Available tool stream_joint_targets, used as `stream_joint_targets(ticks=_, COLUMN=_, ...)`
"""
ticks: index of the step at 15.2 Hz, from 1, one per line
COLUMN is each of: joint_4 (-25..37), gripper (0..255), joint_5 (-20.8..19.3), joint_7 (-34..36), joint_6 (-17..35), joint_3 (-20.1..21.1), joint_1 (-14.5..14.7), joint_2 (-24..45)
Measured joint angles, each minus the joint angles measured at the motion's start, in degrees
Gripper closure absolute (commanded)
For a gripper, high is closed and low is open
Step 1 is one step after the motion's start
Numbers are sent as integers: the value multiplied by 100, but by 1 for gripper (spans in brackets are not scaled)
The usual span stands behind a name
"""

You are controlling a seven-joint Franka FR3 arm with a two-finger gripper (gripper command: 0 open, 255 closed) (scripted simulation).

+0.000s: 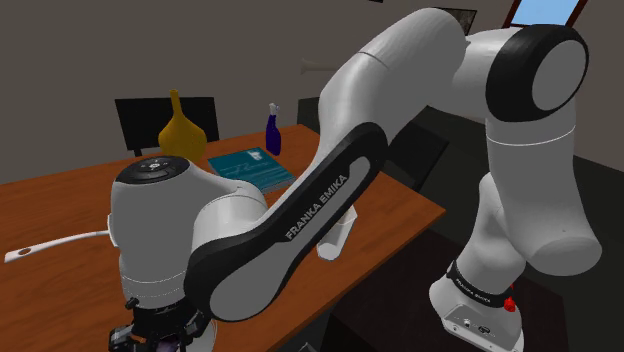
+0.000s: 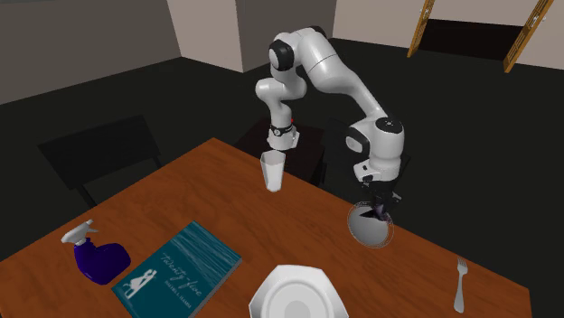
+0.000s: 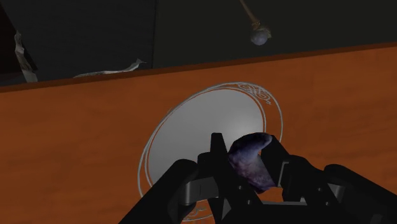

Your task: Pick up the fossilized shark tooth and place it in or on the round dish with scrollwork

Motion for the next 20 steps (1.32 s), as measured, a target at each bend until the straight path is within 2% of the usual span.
stream_joint_targets(ticks=8, joint_4=-17, gripper=255, joint_5=-41, joint_7=18, joint_6=104, joint_3=-32, joint_1=27, joint_2=89)
stream_joint_targets(ticks=9, joint_4=-16, gripper=0, joint_5=-41, joint_7=18, joint_6=105, joint_3=-32, joint_1=27, joint_2=89)
stream_joint_targets(ticks=15, joint_4=-16, gripper=0, joint_5=-41, joint_7=18, joint_6=105, joint_3=-32, joint_1=27, joint_2=89)
stream_joint_targets(ticks=20, joint_4=-47, gripper=0, joint_5=180, joint_7=-119, joint_6=-321, joint_3=122, joint_1=-159, joint_2=-391)
